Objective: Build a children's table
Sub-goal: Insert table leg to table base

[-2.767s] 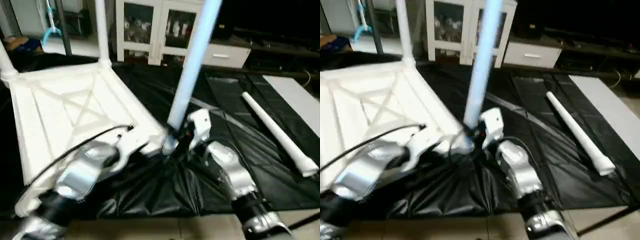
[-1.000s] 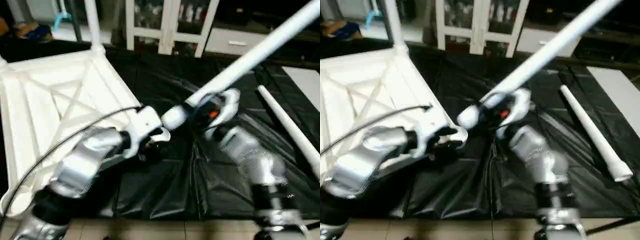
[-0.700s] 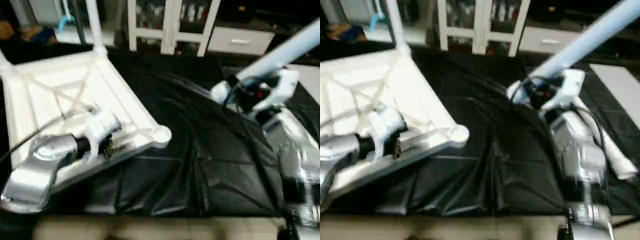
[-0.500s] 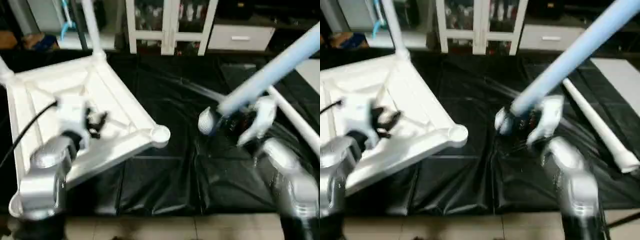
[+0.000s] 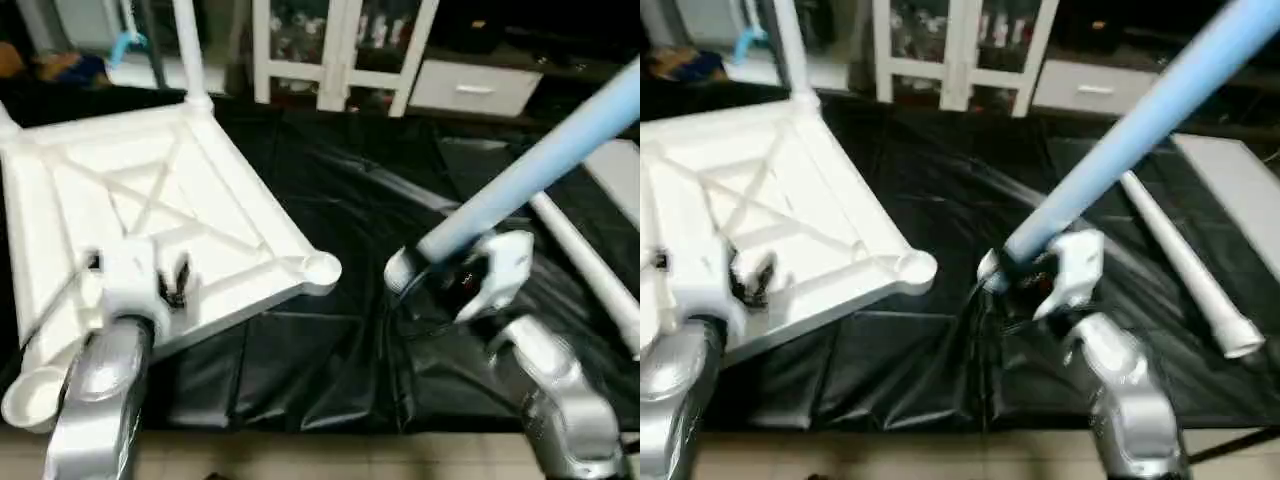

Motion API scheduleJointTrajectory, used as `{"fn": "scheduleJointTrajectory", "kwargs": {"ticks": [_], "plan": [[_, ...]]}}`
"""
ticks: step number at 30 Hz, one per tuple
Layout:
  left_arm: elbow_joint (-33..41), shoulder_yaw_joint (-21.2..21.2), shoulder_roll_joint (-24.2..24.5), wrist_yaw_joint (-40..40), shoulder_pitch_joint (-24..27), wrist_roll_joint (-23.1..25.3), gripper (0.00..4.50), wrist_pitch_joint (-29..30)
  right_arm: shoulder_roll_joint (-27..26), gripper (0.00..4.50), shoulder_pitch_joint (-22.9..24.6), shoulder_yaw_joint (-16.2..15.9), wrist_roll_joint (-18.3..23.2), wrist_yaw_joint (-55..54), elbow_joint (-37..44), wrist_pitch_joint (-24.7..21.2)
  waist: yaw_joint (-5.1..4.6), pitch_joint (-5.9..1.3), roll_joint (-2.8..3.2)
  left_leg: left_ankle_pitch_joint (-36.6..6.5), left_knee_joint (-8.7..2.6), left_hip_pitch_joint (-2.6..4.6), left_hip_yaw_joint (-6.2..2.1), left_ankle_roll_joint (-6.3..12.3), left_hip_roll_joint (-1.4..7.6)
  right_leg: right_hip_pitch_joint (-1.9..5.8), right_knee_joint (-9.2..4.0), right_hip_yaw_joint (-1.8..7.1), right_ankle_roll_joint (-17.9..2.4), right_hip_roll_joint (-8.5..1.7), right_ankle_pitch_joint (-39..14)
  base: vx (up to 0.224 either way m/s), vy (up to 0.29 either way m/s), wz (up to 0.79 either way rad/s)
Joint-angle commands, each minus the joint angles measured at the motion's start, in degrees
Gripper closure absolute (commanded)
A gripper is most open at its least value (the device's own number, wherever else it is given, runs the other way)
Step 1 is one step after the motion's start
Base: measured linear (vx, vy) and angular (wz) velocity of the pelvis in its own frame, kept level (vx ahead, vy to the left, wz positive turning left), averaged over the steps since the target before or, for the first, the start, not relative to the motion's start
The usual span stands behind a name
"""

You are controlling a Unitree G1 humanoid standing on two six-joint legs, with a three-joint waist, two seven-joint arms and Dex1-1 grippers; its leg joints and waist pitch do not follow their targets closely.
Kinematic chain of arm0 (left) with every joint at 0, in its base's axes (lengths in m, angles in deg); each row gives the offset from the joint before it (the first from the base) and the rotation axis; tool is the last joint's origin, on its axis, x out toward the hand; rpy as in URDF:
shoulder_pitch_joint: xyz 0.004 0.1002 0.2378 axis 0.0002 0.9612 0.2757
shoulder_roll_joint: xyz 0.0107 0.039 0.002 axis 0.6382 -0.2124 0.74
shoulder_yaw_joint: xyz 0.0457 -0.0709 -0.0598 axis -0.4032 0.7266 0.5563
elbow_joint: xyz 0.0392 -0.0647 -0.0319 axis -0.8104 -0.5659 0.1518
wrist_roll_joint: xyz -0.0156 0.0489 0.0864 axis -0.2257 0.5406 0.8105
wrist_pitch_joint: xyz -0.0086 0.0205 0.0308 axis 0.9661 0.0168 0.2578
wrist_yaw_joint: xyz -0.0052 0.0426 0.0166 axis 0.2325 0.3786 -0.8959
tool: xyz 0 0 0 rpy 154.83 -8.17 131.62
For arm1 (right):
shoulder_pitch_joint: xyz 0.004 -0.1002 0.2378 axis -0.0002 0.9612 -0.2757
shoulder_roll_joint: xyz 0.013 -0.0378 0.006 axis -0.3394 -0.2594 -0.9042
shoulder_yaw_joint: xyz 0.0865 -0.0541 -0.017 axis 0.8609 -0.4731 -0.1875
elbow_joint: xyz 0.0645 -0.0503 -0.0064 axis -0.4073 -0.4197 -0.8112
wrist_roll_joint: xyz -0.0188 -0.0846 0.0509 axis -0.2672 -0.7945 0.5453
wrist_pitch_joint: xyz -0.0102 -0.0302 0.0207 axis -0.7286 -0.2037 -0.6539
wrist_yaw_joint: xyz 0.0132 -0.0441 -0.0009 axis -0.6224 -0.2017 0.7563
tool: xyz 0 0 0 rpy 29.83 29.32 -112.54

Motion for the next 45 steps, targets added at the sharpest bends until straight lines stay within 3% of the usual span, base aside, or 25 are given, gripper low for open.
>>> {"fn": "scheduleJointTrajectory", "kwargs": {"ticks": [1,2,4,5,6,7,9,11,13,15,17,19,20,22,26,30,31,33,34,35,36,37,42,43,45], "plan": [[1.41,-2.13,0.94,-2.95,0.24,-0.09,1.89,-1.46,0.09,2.66,0.21,-0.05,0.08,0.51,0.49,0.78,0.18,-2.92,2.12,-9.28,-3.94,1.37,0.06,-0.09,0.8,1.68,-3.66,1.77,-6.21,-2.26,0.33,0.0,0.0,0.0],[1.09,-2.22,1.05,-3.26,0.2,0.03,1.89,-1.19,0.13,2.66,0.28,-0.14,0.09,0.66,0.51,0.98,0.44,-2.64,3.03,-10.97,-4.2,1.49,-0.05,-0.77,0.88,1.47,-3.53,1.8,-6.37,-2.32,-0.39,0.0,0.0,0.0],[-0.33,-2.51,1.58,-8.33,-2.61,-2.59,1.72,1.48,0.34,2.66,0.35,0.61,0.61,0.75,2.02,1.7,0.75,-2.51,6.12,-15.47,-4.33,1.66,-0.17,-2.71,0.58,1.4,-3.99,1.87,-6.58,-2.37,-2.11,0.0,0.0,0.0],[-0.61,-2.49,1.56,-9.51,-3.41,-3.64,1.55,2.07,0.44,2.66,0.39,1.01,0.96,0.88,2.3,1.7,0.61,-2.28,5.04,-17.67,-4.4,1.61,0.02,-2.89,0.46,1.42,-4.38,1.87,-6.59,-2.32,-4.73,0.0,0.0,0.0],[-1.07,-2.46,1.55,-10.77,-4.54,-4.83,1.55,2.8,0.59,2.66,0.57,1.66,1.43,0.96,2.51,1.59,1.1,-2.12,3.5,-21.33,-4.39,1.99,0.01,-2.6,0.29,1.23,-4.4,2.0,-6.11,-2.51,-12.86,-0.051,0.002,0.04],[-1.05,-2.67,1.84,-12.2,-5.76,-6.67,1.52,4.01,0.99,2.66,0.91,2.54,1.98,1.23,2.6,1.38,0.9,-2.29,2.74,-20.44,-4.21,1.66,0.16,-1.78,0.15,1.32,-4.87,2.42,-5.38,-2.73,-15.54,-0.051,0.002,0.04],[-0.06,-3.13,3.16,-13.8,-6.9,-9.09,1.4,5.95,1.5,2.66,0.82,3.08,2.18,1.41,2.47,0.9,1.0,-2.2,3.91,-18.37,-4.52,1.06,-0.25,-1.87,0.06,1.5,-4.76,2.7,-4.91,-2.77,-15.9,0.0,0.0,0.0],[1.36,-3.59,5.24,-15.54,-8.51,-12.21,1.1,8.91,2.02,2.66,-0.03,3.18,3.56,3.35,3.07,-0.49,0.34,-2.55,4.45,-17.15,-4.41,0.82,-0.42,-2.17,-0.11,1.75,-4.44,2.59,-5.26,-2.38,-12.71,0.0,0.0,0.0],[0.53,-5.73,7.13,-17.58,-9.36,-11.06,1.08,8.18,3.13,2.66,-0.9,2.68,3.71,4.74,3.38,-1.52,-0.19,-2.72,3.83,-15.37,-4.24,0.47,-0.37,-1.53,-0.22,2.05,-4.24,2.53,-5.76,-2.22,-10.59,0.0,0.0,0.0],[-0.76,-7.61,8.87,-20.62,-9.37,-10.13,0.86,6.93,4.1,2.66,-1.14,1.84,3.63,6.14,3.5,-1.95,-0.32,-2.77,4.08,-14.84,-4.1,0.68,-0.33,-0.62,-0.31,1.91,-4.35,2.66,-5.95,-2.35,-11.52,0.0,0.0,0.0],[-6.5,-11.51,12.58,-26.01,-9.65,-5.57,0.69,2.43,6.8,2.66,-0.85,-0.25,2.39,9.09,3.37,-2.41,-0.63,-2.77,3.62,-14.25,-3.98,0.61,-0.17,0.09,-0.27,1.91,-4.56,2.67,-5.76,-2.23,-12.15,0.0,0.0,0.0],[-8.11,-12.02,13.11,-26.73,-10.05,-5.17,0.67,2.68,6.83,2.66,-0.67,-0.2,2.36,8.91,3.28,-2.52,-0.62,-2.99,4.32,-12.97,-3.88,0.91,-0.03,0.09,-0.14,1.68,-4.32,2.83,-6.25,-2.36,-10.54,0.0,0.0,0.0],[-9.85,-12.21,13.21,-27.36,-10.81,-6.07,0.67,3.73,6.62,2.66,-0.48,0.05,2.64,8.63,3.21,-2.67,-0.84,-3.06,3.11,-12.37,-3.75,0.83,0.17,0.29,-0.14,1.74,-4.36,2.81,-6.53,-2.28,-9.83,0.0,0.0,0.0],[-12.93,-15.9,15.52,-28.53,-12.22,-3.69,0.67,1.89,6.95,2.66,-0.96,0.18,2.75,8.96,2.84,-2.88,-0.5,-3.11,3.72,-11.18,-3.82,1.07,0.11,0.59,-0.08,1.67,-4.0,2.76,-7.66,-2.33,-7.99,0.0,0.0,0.0],[-19.44,-20.85,17.79,-25.43,-15.83,2.56,0.67,-1.96,7.02,2.66,-2.53,0.74,2.49,9.48,1.17,-2.53,-0.41,-3.1,3.58,-12.13,-3.84,1.35,0.16,0.73,-0.01,1.55,-3.95,2.68,-8.16,-2.3,-7.31,0.0,0.0,0.0],[-20.61,-19.25,16.07,-27.63,-18.12,-1.18,0.67,-0.23,7.39,2.66,-3.61,0.58,2.88,9.98,0.65,-2.95,-0.34,-3.15,3.42,-12.17,-3.81,1.23,0.22,-0.16,0.0,1.78,-3.92,2.78,-8.68,-2.68,-8.78,0.0,0.0,0.0],[-20.91,-19.25,15.96,-28.79,-18.42,-1.64,0.96,-0.38,7.47,2.66,-3.82,0.46,2.84,10.22,0.34,-2.79,-0.31,-3.14,3.48,-12.12,-3.77,1.18,0.25,-0.17,0.0,1.77,-3.95,2.79,-8.93,-2.7,-8.81,0.0,0.0,0.0],[-21.68,-18.38,15.01,-31.3,-19.12,-3.14,0.96,-0.77,7.47,2.66,-4.24,-0.1,2.64,11.66,-0.53,-2.13,-0.29,-3.21,4.53,-12.38,-3.72,1.24,0.17,-0.4,-0.05,1.7,-3.86,2.8,-9.44,-2.66,-7.99,0.0,0.0,0.0],[-21.65,-18.21,14.81,-31.89,-19.41,-3.66,1.03,-0.62,7.61,2.66,-4.33,-0.34,2.42,11.93,-0.62,-2.05,-0.5,-3.24,3.96,-12.52,-3.69,1.11,0.26,-0.33,-0.06,1.87,-3.92,2.77,-9.74,-2.55,-7.37,0.0,0.0,0.0],[-21.7,-18.2,14.76,-31.99,-19.58,-3.87,1.09,-0.54,7.65,2.66,-4.35,-0.35,2.41,11.96,-0.6,-2.1,-0.46,-3.35,3.92,-12.02,-3.6,1.06,0.24,-0.25,-0.12,2.01,-3.78,2.76,-9.87,-2.54,-6.73,0.0,0.0,0.0],[-22.08,-18.29,14.53,-32.59,-20.58,-4.81,1.22,-0.39,7.81,2.66,-4.52,-0.25,2.44,12.06,-0.54,-2.37,-0.54,-3.33,4.69,-11.83,-3.61,1.2,0.26,-0.26,-0.12,1.86,-3.87,2.74,-10.16,-2.44,-5.61,0.0,0.0,0.0],[-22.59,-18.68,14.39,-33.22,-21.7,-5.4,1.34,-0.67,7.94,2.66,-4.72,0.07,2.64,12.1,-0.51,-2.65,-0.53,-3.43,4.81,-11.79,-3.52,1.36,0.25,-0.23,-0.16,1.9,-3.76,2.7,-10.51,-2.33,-4.68,0.0,0.0,0.0],[-26.92,-21.87,14.52,-35.25,-26.7,-4.13,1.78,-2.83,8.89,2.66,-5.27,1.41,2.92,12.34,-0.62,-2.88,-0.27,-3.39,4.44,-10.75,-3.51,1.14,0.26,0.05,-0.2,2.33,-3.61,2.68,-10.88,-2.47,-4.49,0.0,0.0,0.0],[-28.69,-22.64,14.52,-35.32,-27.71,-3.05,1.82,-4.13,9.14,2.66,-5.31,1.33,2.9,12.53,-0.43,-3.07,-0.43,-3.44,4.0,-10.29,-3.42,1.08,0.33,0.29,-0.21,2.43,-3.59,2.73,-10.72,-2.47,-4.57,0.0,0.0,0.0],[-30.8,-23.52,14.63,-35.59,-28.59,-1.5,1.91,-5.21,9.26,2.66,-5.41,1.19,2.96,13.12,-0.41,-3.24,-0.53,-3.56,4.16,-9.52,-3.35,1.02,0.3,0.54,-0.23,2.49,-3.49,2.74,-10.56,-2.51,-4.08,0.0,0.0,0.0]]}}
